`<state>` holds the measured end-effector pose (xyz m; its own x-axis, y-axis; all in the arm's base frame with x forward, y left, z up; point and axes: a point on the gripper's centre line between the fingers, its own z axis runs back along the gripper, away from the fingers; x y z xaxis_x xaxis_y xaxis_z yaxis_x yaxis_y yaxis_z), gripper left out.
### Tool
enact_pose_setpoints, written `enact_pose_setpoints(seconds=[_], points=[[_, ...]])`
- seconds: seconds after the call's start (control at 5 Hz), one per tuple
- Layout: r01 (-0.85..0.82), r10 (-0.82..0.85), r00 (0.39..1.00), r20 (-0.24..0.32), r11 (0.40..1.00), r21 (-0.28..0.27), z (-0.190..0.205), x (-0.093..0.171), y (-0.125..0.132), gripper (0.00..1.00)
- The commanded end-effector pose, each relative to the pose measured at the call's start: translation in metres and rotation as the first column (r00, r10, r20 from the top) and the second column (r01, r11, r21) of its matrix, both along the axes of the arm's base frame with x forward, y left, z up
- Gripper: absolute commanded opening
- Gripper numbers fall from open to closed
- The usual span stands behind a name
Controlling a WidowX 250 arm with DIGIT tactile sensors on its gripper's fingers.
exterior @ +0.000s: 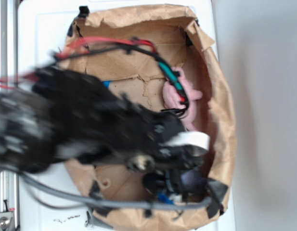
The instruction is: Grab the gray animal.
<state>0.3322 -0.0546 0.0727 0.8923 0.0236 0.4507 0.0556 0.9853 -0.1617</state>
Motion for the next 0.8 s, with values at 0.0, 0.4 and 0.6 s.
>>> enact_pose_setpoints(seconds=[0.0, 0.4, 0.6], points=[[-0.005, 0.007, 0.996, 0.084, 1.000, -0.022, -0.010, 0.023, -0.030, 1.00], [0.092, -0.090, 0.994, 0.066, 0.995, -0.025, -0.015, 0.017, -0.039, 1.00], [0.190, -0.189, 0.970, 0.151, 0.982, 0.006, -0.006, 0.003, -0.041, 1.00]])
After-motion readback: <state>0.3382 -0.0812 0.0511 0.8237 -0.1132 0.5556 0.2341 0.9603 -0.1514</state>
